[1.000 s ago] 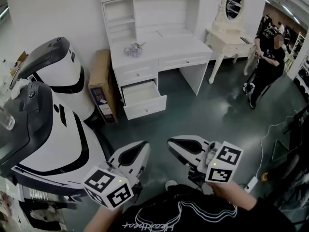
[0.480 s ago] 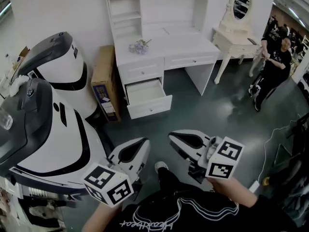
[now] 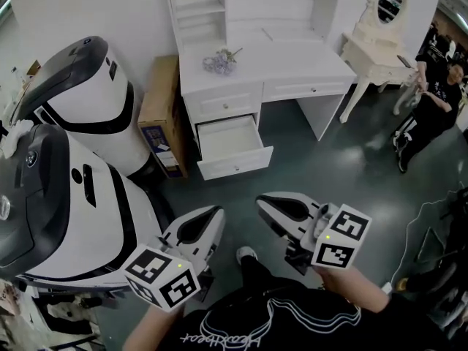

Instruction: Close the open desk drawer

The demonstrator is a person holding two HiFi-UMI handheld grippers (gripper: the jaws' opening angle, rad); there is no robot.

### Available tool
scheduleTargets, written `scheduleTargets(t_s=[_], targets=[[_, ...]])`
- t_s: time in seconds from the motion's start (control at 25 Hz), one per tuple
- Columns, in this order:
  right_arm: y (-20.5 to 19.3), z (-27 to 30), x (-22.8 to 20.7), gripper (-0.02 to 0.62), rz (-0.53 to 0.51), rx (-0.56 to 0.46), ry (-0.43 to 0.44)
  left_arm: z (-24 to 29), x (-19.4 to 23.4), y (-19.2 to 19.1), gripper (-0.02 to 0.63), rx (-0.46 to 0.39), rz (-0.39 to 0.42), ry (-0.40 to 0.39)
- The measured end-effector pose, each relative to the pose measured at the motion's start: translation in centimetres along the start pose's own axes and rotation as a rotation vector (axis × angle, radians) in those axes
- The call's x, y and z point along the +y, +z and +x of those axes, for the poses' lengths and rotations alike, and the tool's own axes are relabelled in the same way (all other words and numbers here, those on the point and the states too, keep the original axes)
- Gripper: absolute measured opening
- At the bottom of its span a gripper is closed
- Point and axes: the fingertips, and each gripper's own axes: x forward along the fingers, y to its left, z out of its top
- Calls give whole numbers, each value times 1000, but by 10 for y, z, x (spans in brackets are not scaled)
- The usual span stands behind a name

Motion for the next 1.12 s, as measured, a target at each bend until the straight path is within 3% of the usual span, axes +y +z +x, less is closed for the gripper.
scheduleTargets(t_s=[0.4, 0.6, 1.12], targets=[[17, 57, -127, 6, 43, 83, 23, 114, 88, 21, 5, 53, -83, 56], [21, 73, -175, 6, 25, 109, 2, 147, 119, 27, 5, 46, -89, 83], [-33, 96, -256, 6, 118, 149, -73, 188, 184, -30, 5, 89, -178, 126]])
